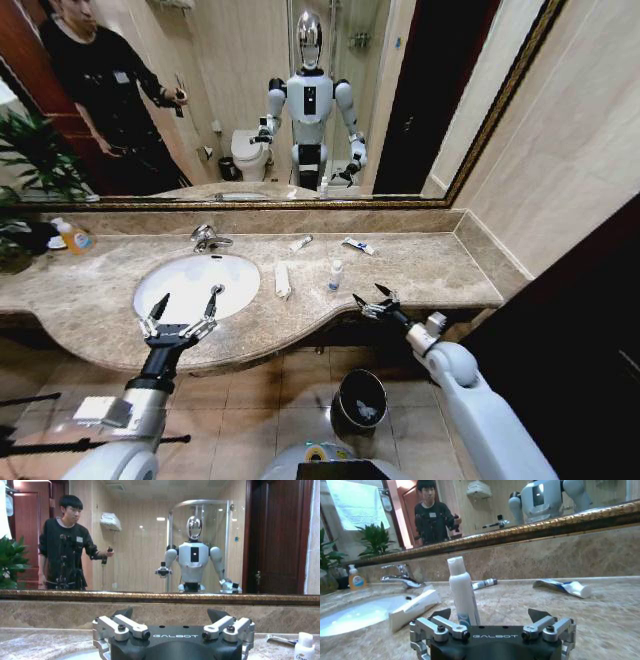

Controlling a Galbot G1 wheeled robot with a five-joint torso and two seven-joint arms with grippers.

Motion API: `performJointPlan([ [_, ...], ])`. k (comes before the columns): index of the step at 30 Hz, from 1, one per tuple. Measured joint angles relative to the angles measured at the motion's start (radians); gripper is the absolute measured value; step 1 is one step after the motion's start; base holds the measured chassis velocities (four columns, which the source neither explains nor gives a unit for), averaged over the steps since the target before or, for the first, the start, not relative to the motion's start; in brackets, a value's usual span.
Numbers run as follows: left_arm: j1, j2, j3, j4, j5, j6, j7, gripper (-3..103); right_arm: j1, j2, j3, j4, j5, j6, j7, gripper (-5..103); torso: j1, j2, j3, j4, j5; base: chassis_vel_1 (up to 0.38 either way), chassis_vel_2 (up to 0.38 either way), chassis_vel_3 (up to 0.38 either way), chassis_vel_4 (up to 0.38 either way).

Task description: Pick up the trash from the sink and place it in the trash bin.

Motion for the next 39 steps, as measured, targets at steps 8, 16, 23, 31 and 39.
performJointPlan([
  [8, 0.000, 0.000, 0.000, 0.000, 0.000, 0.000, 0.000, 100, 0.047, 0.030, -0.065, -0.022, -0.032, 0.010, 0.005, 100, 0.000, 0.000, 0.000, -0.0001, 0.0001, 0.000, 0.000, 0.000, 0.000],
  [16, 0.000, 0.000, 0.000, 0.000, 0.000, 0.000, 0.000, 100, 0.107, 0.058, -0.120, -0.064, -0.067, 0.018, 0.015, 100, 0.000, 0.000, 0.000, 0.0000, 0.0002, 0.000, 0.000, 0.000, 0.000],
  [23, 0.000, 0.000, 0.000, 0.000, 0.000, 0.000, 0.000, 100, 0.152, 0.069, -0.143, -0.115, -0.082, 0.024, 0.025, 100, 0.000, 0.000, 0.000, 0.0000, 0.0002, 0.000, 0.000, 0.000, 0.000],
  [31, 0.000, 0.000, 0.000, 0.000, 0.000, 0.000, 0.000, 100, 0.167, 0.077, -0.167, -0.123, -0.092, 0.028, 0.071, 91, 0.000, 0.000, 0.000, 0.0000, 0.0002, 0.000, 0.000, 0.000, 0.000],
  [39, 0.000, 0.000, 0.000, 0.000, 0.000, 0.000, 0.000, 100, 0.179, 0.077, -0.185, -0.122, -0.092, 0.029, 0.080, 64, 0.000, 0.000, 0.000, 0.0000, 0.0002, 0.000, 0.000, 0.000, 0.000],
])
